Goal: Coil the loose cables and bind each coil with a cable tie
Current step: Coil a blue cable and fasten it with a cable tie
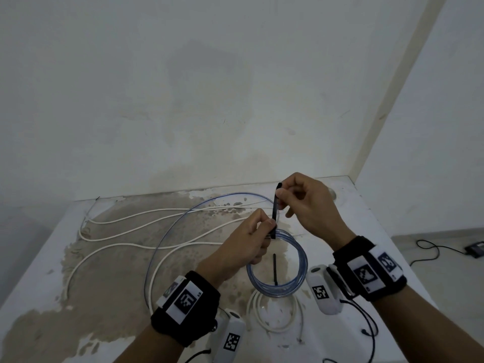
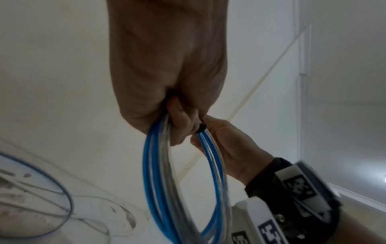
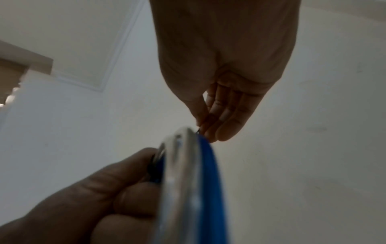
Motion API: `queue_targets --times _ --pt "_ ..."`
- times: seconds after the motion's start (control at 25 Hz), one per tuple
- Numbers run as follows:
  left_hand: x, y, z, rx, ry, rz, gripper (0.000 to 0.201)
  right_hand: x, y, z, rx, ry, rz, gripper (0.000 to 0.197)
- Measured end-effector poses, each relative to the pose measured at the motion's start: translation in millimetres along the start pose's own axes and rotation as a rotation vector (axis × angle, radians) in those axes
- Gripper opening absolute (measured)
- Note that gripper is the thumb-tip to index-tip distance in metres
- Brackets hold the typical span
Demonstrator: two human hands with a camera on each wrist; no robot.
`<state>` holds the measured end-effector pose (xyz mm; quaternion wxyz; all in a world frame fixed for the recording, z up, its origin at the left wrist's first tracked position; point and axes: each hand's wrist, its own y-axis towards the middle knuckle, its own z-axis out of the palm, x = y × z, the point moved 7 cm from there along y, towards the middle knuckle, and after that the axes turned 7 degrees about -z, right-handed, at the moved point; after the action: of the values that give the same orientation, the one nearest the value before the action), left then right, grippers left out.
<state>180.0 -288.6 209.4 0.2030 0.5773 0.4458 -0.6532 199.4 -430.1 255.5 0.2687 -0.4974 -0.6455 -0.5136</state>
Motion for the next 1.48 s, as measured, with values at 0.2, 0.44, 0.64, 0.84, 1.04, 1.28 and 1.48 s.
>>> queue_targets --times 0.2,0.44,0.64,0.84,1.04,1.28,1.48 --pt "-6.5 -5.6 3.8 0.005 0.017 0.048 0.021 -7.9 1.9 -5.1 -0.019 0.122 0.074 0.007" --pt "-2.8 2.6 -0.5 -0.077 -0.011 0.008 0.024 -9.0 -12.1 1.5 0.069 0.249 0.146 0.012" --pt "-2.8 5.1 5.5 -0.071 0.037 -0.005 0.024 -11.1 -23.0 8.9 0.127 0.127 0.112 0.008" --pt "2.0 7.3 12.6 -0.099 0.069 0.082 0.024 -21.4 -31.3 2.5 0.006 0.149 0.169 0.014" --pt "8.7 10.6 14.7 -0.1 0.074 0.104 0.024 -23.6 -31.6 5.8 -0.019 0.174 0.202 0.016" --pt "38.0 2.4 -9.0 -0.16 0.257 0.113 0.026 -47.0 -46.5 39.6 0.081 0.199 0.333 0.016" --pt "123.3 -6.7 -49.1 -0.31 0.258 -0.065 0.021 -97.7 -89.9 77.2 0.201 0.255 0.6 0.019"
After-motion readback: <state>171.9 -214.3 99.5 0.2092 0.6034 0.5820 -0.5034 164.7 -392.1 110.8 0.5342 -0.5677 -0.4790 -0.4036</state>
